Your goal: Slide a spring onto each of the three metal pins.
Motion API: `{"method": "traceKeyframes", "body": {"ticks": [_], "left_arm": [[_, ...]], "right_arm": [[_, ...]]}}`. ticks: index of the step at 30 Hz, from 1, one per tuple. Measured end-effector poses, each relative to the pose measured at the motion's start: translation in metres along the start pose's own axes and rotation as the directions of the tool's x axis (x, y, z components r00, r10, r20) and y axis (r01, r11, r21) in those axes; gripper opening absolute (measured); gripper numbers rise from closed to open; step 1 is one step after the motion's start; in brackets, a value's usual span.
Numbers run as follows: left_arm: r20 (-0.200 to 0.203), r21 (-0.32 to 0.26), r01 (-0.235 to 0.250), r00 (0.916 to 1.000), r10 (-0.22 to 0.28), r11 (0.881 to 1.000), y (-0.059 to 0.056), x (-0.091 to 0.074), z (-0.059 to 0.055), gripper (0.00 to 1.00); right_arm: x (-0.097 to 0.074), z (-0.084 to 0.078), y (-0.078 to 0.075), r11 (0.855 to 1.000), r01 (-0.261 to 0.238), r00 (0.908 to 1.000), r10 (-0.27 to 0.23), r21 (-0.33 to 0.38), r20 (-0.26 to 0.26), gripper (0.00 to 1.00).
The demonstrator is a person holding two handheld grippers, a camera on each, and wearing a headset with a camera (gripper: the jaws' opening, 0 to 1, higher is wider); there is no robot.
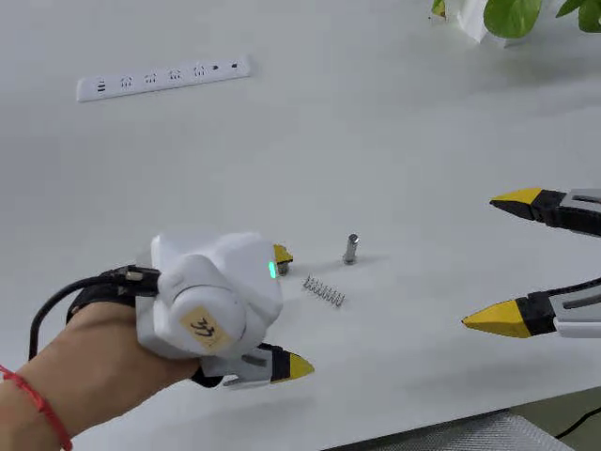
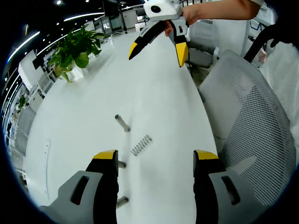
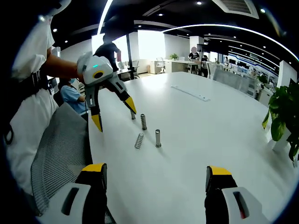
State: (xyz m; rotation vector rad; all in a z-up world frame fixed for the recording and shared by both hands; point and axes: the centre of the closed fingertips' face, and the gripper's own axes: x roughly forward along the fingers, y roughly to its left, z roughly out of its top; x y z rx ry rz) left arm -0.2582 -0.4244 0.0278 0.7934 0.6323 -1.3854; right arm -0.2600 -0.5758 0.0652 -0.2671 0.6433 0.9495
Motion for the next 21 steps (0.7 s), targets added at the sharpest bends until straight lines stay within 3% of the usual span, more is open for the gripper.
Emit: {"method": "traceKeyframes", "body": {"ticks": [3, 8, 11, 15, 18, 21], "left_arm": [[-0.048, 0.036, -0.005, 0.9988, 0.007, 0.999, 0.004, 0.011, -0.004, 0.57], [-0.089, 0.026, 0.031, 0.9956, -0.029, 0.999, 0.001, 0.025, -0.007, 0.52], [-0.145, 0.045, 0.035, 0.9891, -0.029, 0.998, 0.003, 0.034, -0.013, 0.50], [-0.161, 0.032, 0.051, 0.9859, -0.046, 0.998, 0.001, 0.044, -0.012, 0.50], [-0.198, 0.040, 0.054, 0.9791, -0.045, 0.998, 0.001, 0.051, -0.018, 0.49], [-0.211, -0.006, 0.043, 0.9766, -0.044, 0.999, 0.004, 0.054, -0.019, 0.50]], "right_arm": [[-0.001, -0.006, -0.001, 1.000, 0.002, 1.0000, -0.002, 0.013, 0.000, 0.87], [-0.002, -0.012, -0.003, 1.000, 0.015, 0.9998, -0.016, 0.017, 0.010, 0.86], [-0.002, -0.014, -0.005, 0.999, 0.022, 0.9994, -0.023, 0.038, 0.025, 0.86], [-0.003, -0.019, -0.007, 0.998, 0.031, 0.9990, -0.033, 0.056, 0.030, 0.85], [-0.003, -0.020, -0.007, 0.997, 0.034, 0.9988, -0.036, 0.063, 0.034, 0.85], [-0.005, -0.020, -0.007, 0.997, 0.040, 0.9982, -0.043, 0.070, 0.042, 0.85]]}}
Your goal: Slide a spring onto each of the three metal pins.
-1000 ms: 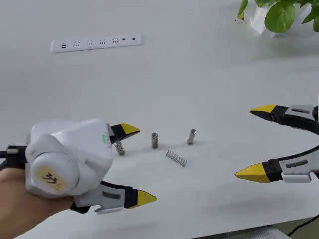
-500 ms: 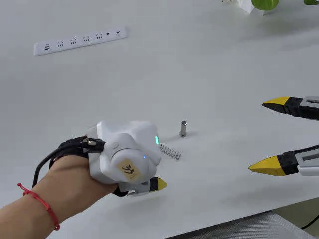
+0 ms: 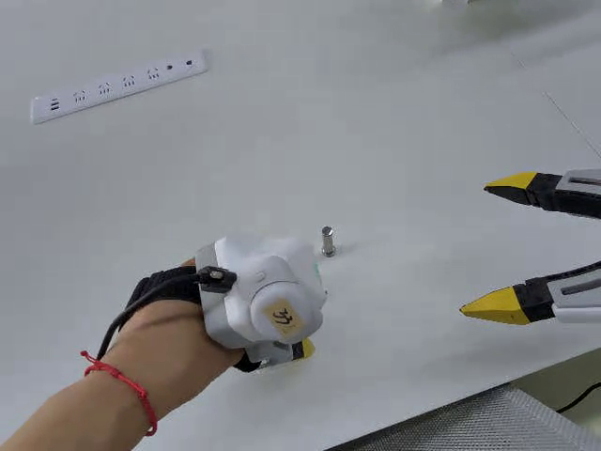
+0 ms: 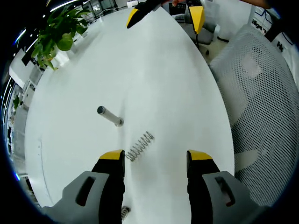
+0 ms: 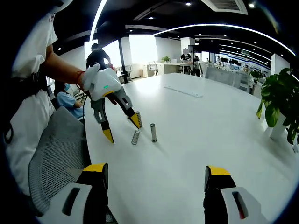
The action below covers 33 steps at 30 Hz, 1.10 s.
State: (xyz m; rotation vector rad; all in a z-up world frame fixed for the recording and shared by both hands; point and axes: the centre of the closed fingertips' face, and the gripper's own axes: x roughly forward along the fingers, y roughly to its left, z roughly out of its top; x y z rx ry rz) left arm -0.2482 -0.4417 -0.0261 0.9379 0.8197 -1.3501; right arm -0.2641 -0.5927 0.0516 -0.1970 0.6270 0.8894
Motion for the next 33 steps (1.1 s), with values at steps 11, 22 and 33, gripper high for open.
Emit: {"method": "traceKeyframes", "body": {"ticks": [11, 22, 33], "left_arm": [[-0.044, -0.040, 0.004, 0.9990, -0.006, 0.999, 0.000, 0.008, -0.008, 0.49], [-0.071, -0.098, -0.005, 0.9975, -0.002, 0.995, -0.006, 0.007, -0.025, 0.40], [-0.059, -0.229, -0.032, 0.9981, 0.019, 0.973, -0.004, 0.002, -0.036, 0.28]], "right_arm": [[0.000, 0.001, 0.002, 0.999, 0.017, 0.9994, -0.018, 0.032, 0.029, 0.83], [0.000, 0.001, 0.000, 0.998, 0.033, 0.9983, -0.035, 0.049, 0.046, 0.82], [-0.001, 0.000, 0.001, 0.998, 0.044, 0.9977, -0.047, 0.050, 0.050, 0.81]]}}
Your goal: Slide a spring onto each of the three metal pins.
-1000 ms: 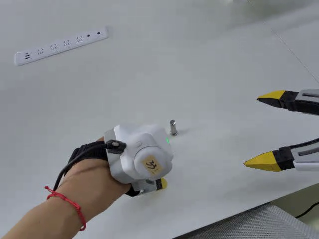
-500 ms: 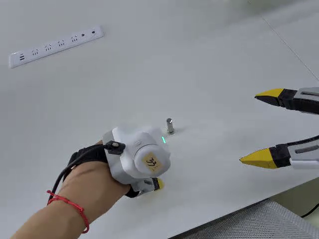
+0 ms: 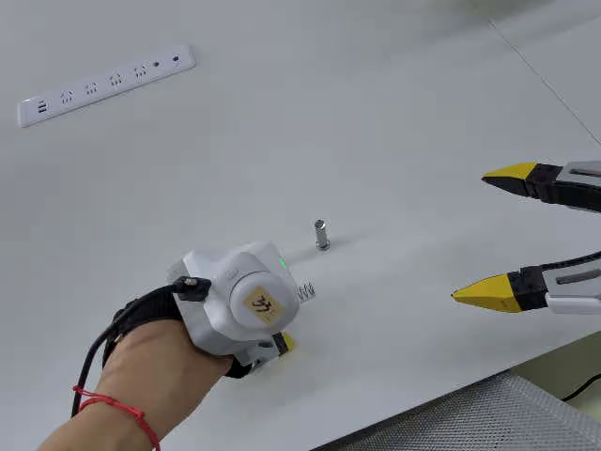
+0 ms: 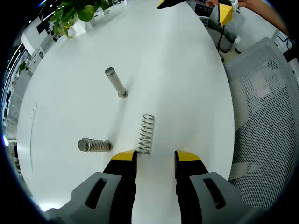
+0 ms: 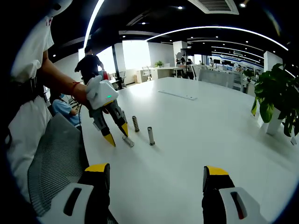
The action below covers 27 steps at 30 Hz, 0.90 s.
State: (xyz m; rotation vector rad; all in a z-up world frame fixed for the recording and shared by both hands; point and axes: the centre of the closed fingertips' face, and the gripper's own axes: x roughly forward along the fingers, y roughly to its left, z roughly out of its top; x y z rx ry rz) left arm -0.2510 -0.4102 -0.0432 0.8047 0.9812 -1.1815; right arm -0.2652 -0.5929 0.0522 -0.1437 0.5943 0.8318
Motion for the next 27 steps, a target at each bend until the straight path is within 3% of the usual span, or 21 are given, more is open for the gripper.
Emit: {"method": "traceKeyframes", "body": {"ticks": [5, 9, 27], "left_arm": [[0.012, -0.040, 0.002, 0.9999, -0.001, 0.999, 0.0019, -0.0010, 0.0004, 0.22], [0.009, 0.000, -0.009, 0.9999, 0.009, 1.000, 0.0022, 0.0005, 0.0019, 0.21], [0.011, 0.031, 0.001, 0.9999, -0.001, 1.000, -0.0013, 0.0028, 0.0068, 0.08]], "right_arm": [[-0.0004, -0.0006, 0.0013, 1.000, 0.002, 1.0000, -0.002, 0.005, 0.002, 0.81], [-0.0004, -0.0016, 0.0016, 1.000, 0.005, 1.0000, -0.005, 0.008, 0.000, 0.81], [-0.0007, -0.0031, 0.0036, 1.000, 0.009, 1.0000, -0.009, 0.017, 0.002, 0.81]]}}
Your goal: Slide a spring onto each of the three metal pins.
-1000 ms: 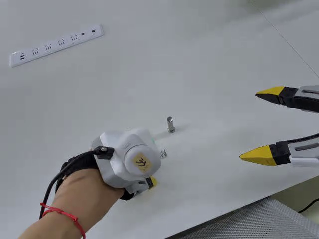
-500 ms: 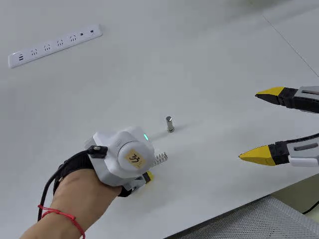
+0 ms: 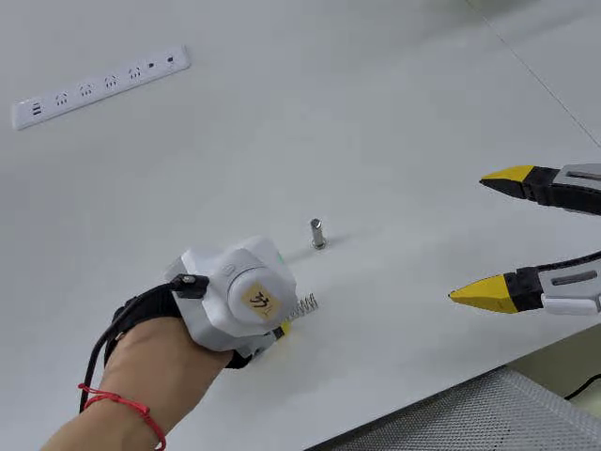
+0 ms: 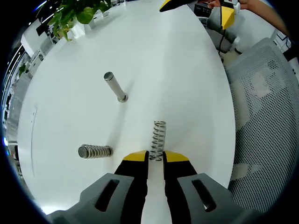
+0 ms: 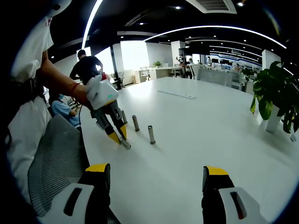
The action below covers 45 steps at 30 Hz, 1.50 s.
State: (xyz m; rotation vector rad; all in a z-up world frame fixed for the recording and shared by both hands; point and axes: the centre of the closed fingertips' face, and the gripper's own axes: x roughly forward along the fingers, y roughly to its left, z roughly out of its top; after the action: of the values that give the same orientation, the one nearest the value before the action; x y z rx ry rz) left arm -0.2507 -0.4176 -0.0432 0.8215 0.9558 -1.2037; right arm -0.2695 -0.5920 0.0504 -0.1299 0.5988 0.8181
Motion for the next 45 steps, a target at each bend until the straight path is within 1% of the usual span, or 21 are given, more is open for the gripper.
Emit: {"method": "traceKeyframes", "body": {"ticks": [7, 14, 17, 22, 26, 28, 29, 31, 33, 34, 35, 37, 38, 40, 42, 43, 44, 45], "left_arm": [[0.000, 0.005, 0.005, 1.0000, -0.005, 1.000, 0.000, 0.000, 0.000, 0.07], [0.012, -0.005, 0.018, 0.9998, -0.018, 1.000, -0.003, 0.000, 0.000, 0.07], [0.024, -0.013, 0.020, 0.9995, -0.020, 1.000, -0.004, -0.001, 0.001, 0.07], [0.061, -0.028, 0.026, 0.9979, -0.024, 0.999, -0.005, -0.005, 0.006, 0.07], [0.110, -0.053, 0.033, 0.9936, -0.027, 0.998, -0.005, -0.013, 0.013, 0.07], [0.145, -0.069, 0.038, 0.9891, -0.027, 0.997, -0.005, -0.018, 0.018, 0.07], [0.154, -0.071, 0.038, 0.9876, -0.027, 0.997, -0.005, -0.020, 0.020, 0.07], [0.198, -0.090, 0.045, 0.9799, -0.026, 0.995, -0.005, -0.025, 0.026, 0.07], [0.231, -0.109, 0.051, 0.9725, -0.025, 0.993, -0.005, -0.031, 0.030, 0.06], [0.243, -0.109, 0.051, 0.9697, -0.023, 0.993, -0.004, -0.034, 0.032, 0.06], [0.267, -0.117, 0.052, 0.9636, -0.019, 0.992, -0.003, -0.038, 0.035, 0.06], [0.288, -0.130, 0.050, 0.9577, -0.011, 0.990, -0.002, -0.043, 0.037, 0.06], [0.315, -0.138, 0.054, 0.9491, -0.008, 0.989, -0.001, -0.048, 0.041, 0.06], [0.340, -0.154, 0.053, 0.9403, 0.003, 0.987, 0.001, -0.055, 0.045, 0.06], [0.371, -0.163, 0.056, 0.9286, 0.009, 0.985, 0.002, -0.062, 0.049, 0.06], [0.391, -0.171, 0.056, 0.9204, 0.015, 0.984, 0.003, -0.067, 0.052, 0.06], [0.404, -0.171, 0.055, 0.9145, 0.019, 0.984, 0.003, -0.070, 0.054, 0.06], [0.427, -0.173, 0.058, 0.9039, 0.022, 0.983, 0.003, -0.076, 0.057, 0.06]], "right_arm": [[0.000, 0.001, 0.000, 1.000, -0.002, 1.0000, 0.002, -0.003, 0.000, 0.81], [0.000, 0.000, 0.000, 1.000, -0.007, 0.9999, 0.007, -0.005, -0.007, 0.83], [-0.001, -0.002, 0.000, 1.000, -0.010, 0.9998, 0.010, -0.003, -0.015, 0.84], [-0.001, -0.001, 0.000, 1.000, -0.016, 0.9996, 0.016, -0.008, -0.021, 0.84], [-0.001, 0.002, 0.000, 1.000, -0.021, 0.9995, 0.020, -0.016, -0.025, 0.84], [-0.001, 0.005, 0.000, 0.999, -0.024, 0.9994, 0.024, -0.020, -0.024, 0.84], [-0.001, 0.006, 0.000, 0.999, -0.027, 0.9994, 0.026, -0.022, -0.023, 0.84], [-0.001, 0.011, 0.001, 0.999, -0.031, 0.9994, 0.030, -0.027, -0.020, 0.83], [-0.002, 0.016, 0.001, 0.999, -0.033, 0.9993, 0.033, -0.037, -0.019, 0.83], [-0.002, 0.018, 0.001, 0.999, -0.035, 0.9992, 0.034, -0.039, -0.018, 0.83], [-0.002, 0.021, 0.001, 0.998, -0.039, 0.9991, 0.038, -0.044, -0.015, 0.83], [-0.002, 0.026, 0.002, 0.998, -0.043, 0.9990, 0.043, -0.052, -0.011, 0.82], [-0.002, 0.031, 0.003, 0.997, -0.048, 0.9988, 0.047, -0.059, -0.008, 0.82], [-0.001, 0.038, 0.005, 0.996, -0.057, 0.9984, 0.057, -0.073, -0.003, 0.81], [0.000, 0.046, 0.008, 0.994, -0.069, 0.9976, 0.069, -0.084, 0.005, 0.80], [0.001, 0.053, 0.011, 0.993, -0.080, 0.9966, 0.081, -0.092, 0.012, 0.80], [0.002, 0.058, 0.013, 0.992, -0.087, 0.9959, 0.089, -0.097, 0.017, 0.80], [0.003, 0.065, 0.016, 0.989, -0.098, 0.9946, 0.101, -0.107, 0.024, 0.79]]}}
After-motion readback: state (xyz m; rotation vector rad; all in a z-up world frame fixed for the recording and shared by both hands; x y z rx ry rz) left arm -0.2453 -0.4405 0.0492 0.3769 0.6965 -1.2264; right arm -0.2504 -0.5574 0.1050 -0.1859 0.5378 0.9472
